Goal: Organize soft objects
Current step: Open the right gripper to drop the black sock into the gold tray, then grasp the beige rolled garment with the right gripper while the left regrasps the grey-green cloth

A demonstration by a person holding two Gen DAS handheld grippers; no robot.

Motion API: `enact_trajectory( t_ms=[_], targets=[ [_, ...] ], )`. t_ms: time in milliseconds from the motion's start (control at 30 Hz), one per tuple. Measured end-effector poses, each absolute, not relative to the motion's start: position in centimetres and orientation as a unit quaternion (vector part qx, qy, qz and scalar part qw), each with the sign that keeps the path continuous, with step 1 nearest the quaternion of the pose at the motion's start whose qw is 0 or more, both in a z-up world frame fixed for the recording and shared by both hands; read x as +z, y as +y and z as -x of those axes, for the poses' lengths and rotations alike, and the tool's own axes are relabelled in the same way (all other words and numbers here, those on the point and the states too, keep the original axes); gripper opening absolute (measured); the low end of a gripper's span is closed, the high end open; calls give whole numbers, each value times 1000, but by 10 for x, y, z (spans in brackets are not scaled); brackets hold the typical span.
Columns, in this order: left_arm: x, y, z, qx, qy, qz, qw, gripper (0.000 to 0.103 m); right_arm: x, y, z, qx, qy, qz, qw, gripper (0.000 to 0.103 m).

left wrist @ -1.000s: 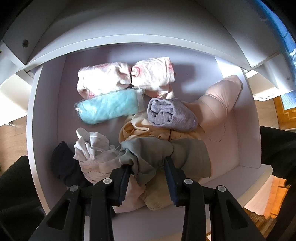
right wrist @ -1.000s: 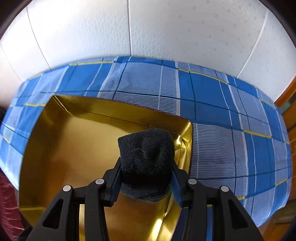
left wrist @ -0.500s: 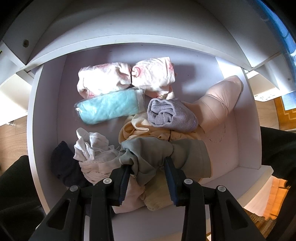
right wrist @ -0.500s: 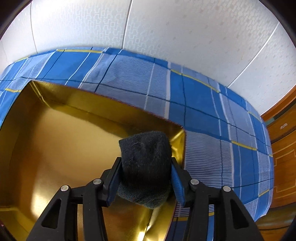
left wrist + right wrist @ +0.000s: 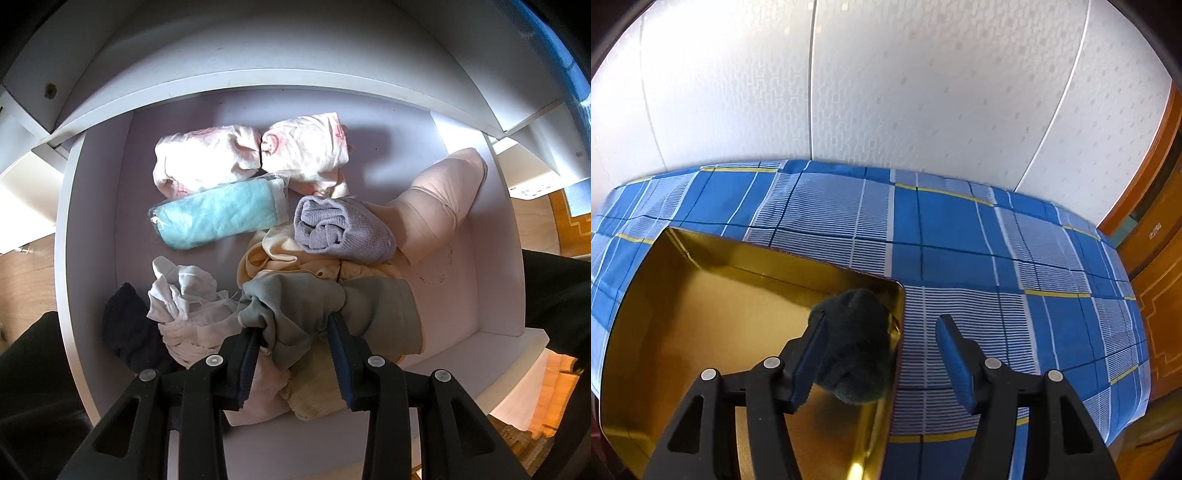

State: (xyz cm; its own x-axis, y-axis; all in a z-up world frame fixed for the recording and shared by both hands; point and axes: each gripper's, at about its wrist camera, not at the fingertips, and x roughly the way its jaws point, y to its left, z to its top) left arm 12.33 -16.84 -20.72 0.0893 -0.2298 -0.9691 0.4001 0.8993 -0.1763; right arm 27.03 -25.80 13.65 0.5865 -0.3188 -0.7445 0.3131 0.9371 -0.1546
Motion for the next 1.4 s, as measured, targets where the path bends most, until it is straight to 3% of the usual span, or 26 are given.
enact_trajectory(
  t_ms=[967,1200,1400],
  targets=[
    [-209,-175,-118,-213,628,-79,745,37,100,-269,-78,-140,396,-53,906,61],
    [-208,-172,-116,-213,626,-73,747,37,63,-277,-34,-147,405,-116,895,61],
    [-208,-171,-114,-214,623,-75,749,37,-16,-284,-11,-153,468,-190,850,61]
  ],
)
